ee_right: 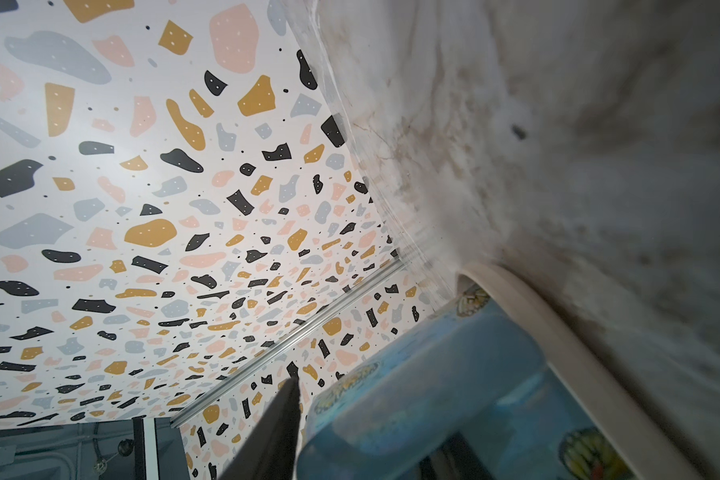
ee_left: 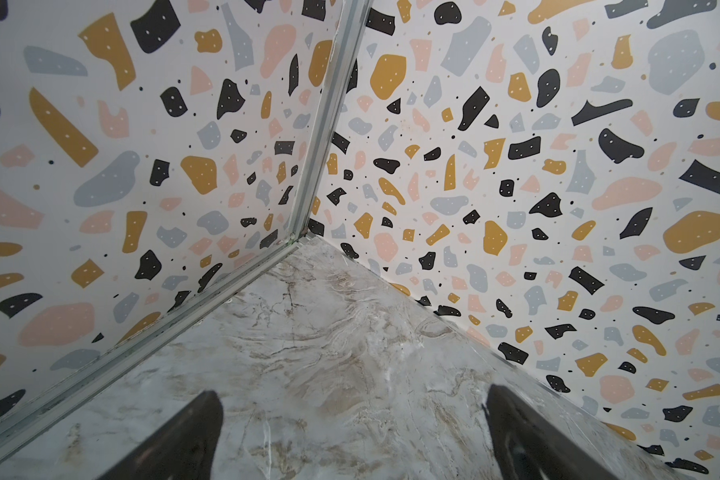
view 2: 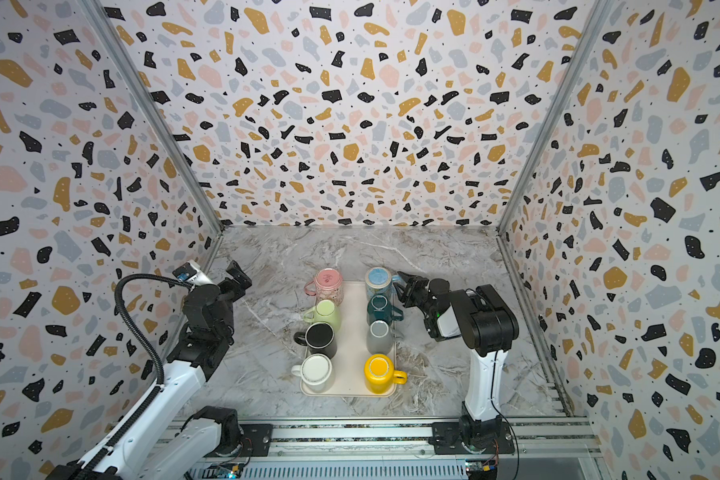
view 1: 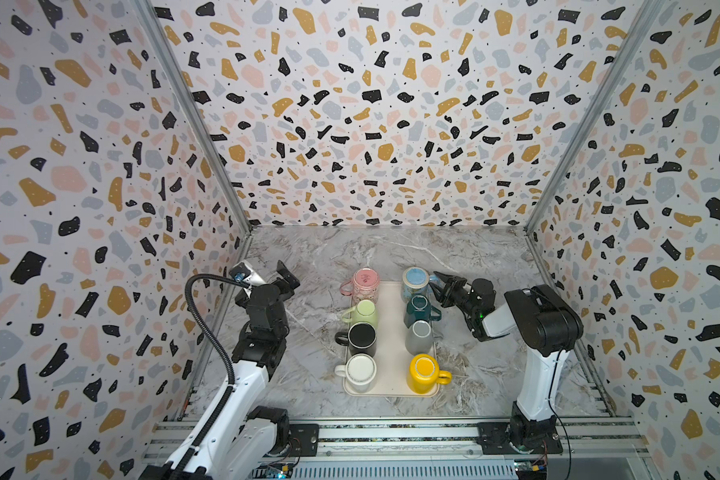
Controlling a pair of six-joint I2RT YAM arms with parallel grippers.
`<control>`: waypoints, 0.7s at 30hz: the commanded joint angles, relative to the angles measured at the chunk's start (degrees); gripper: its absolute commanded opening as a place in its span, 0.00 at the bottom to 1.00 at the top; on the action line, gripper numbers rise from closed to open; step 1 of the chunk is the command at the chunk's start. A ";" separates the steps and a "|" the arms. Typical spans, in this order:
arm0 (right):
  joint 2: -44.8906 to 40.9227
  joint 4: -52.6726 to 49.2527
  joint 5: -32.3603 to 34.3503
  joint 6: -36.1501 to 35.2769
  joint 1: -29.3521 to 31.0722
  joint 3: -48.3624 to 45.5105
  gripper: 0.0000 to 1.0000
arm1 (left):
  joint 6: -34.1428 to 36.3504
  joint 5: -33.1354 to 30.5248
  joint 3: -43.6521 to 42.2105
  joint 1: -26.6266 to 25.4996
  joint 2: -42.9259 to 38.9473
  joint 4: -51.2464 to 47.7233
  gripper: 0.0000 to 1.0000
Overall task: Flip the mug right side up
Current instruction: 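Close the right gripper on the light blue mug's rim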
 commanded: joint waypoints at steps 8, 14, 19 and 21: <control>2.68 5.12 -0.25 19.76 0.26 2.91 0.32 | 1.05 -0.62 2.85 0.21 -0.92 1.29 1.00; 4.65 5.75 -0.51 19.91 0.28 5.12 0.27 | 1.21 -0.91 2.82 0.21 -0.96 -0.20 1.00; 6.54 6.61 -0.72 20.15 0.49 7.32 0.21 | 1.40 -1.18 2.89 0.21 -1.22 -0.55 1.00; 7.15 7.05 -0.72 20.37 0.55 7.88 0.18 | 1.51 -1.37 2.89 0.21 -1.47 -0.86 1.00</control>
